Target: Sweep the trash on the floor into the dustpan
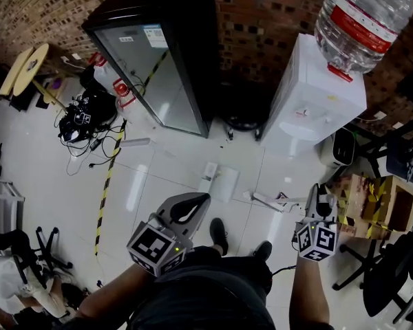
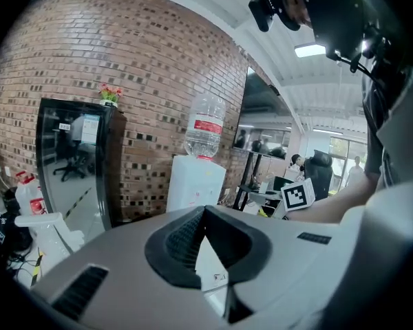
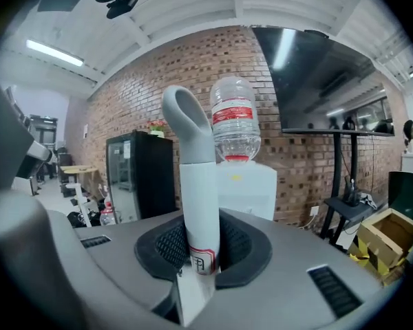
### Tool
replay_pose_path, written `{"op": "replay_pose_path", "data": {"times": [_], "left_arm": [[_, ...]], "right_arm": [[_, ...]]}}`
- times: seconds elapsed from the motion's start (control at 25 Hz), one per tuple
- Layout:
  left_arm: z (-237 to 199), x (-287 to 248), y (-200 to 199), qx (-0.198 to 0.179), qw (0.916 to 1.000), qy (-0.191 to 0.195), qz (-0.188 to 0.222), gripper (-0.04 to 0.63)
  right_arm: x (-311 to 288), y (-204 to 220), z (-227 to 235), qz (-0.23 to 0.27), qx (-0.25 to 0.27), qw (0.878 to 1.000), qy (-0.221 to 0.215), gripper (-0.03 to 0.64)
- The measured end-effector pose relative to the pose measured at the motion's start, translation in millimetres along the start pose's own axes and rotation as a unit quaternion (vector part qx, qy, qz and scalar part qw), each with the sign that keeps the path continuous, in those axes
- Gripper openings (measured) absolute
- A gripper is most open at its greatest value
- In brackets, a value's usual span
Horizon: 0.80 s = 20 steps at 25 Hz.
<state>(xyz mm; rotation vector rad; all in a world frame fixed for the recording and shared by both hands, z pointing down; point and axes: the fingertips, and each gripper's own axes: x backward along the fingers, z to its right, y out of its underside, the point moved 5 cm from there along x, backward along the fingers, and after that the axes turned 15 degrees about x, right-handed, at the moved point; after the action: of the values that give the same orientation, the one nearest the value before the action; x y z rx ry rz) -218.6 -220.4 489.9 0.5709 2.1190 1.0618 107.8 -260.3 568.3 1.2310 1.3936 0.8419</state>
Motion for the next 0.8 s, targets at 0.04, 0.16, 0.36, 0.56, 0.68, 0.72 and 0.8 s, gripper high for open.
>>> {"op": "replay_pose_path", "data": {"times": [0.04,0.16,0.36,0.56,0.68,0.72,0.8], "left_arm": [[-3,4,0,0.002,1.0,-0.005,0.003,0.005],[-14,14,4,0.009,0.9997,-0.02,0.007,0.005],[-36,15,11,0.01,0.999,-0.039,0.018,0.005],[-48,19,23,0.027,0.9982,-0.052,0.012,0.005],[-51,21,29,0.033,0.9977,-0.059,0.007,0.005],[-51,22,31,0.037,0.9974,-0.061,0.006,0.005],[-52,24,32,0.04,0.9972,-0.063,0.006,0.005]], "right_arm": [[-5,-4,-8,0.002,-0.003,1.0,-0.009,0.072],[-19,-12,-34,0.007,-0.014,0.999,-0.03,0.075],[-44,-22,-73,0.012,-0.032,0.998,-0.049,0.075],[-60,-33,-103,0.017,-0.047,0.997,-0.065,0.077],[-66,-39,-113,0.021,-0.05,0.996,-0.072,0.077],[-68,-41,-115,0.022,-0.052,0.996,-0.074,0.078],[-70,-43,-117,0.024,-0.054,0.995,-0.079,0.08]]}}
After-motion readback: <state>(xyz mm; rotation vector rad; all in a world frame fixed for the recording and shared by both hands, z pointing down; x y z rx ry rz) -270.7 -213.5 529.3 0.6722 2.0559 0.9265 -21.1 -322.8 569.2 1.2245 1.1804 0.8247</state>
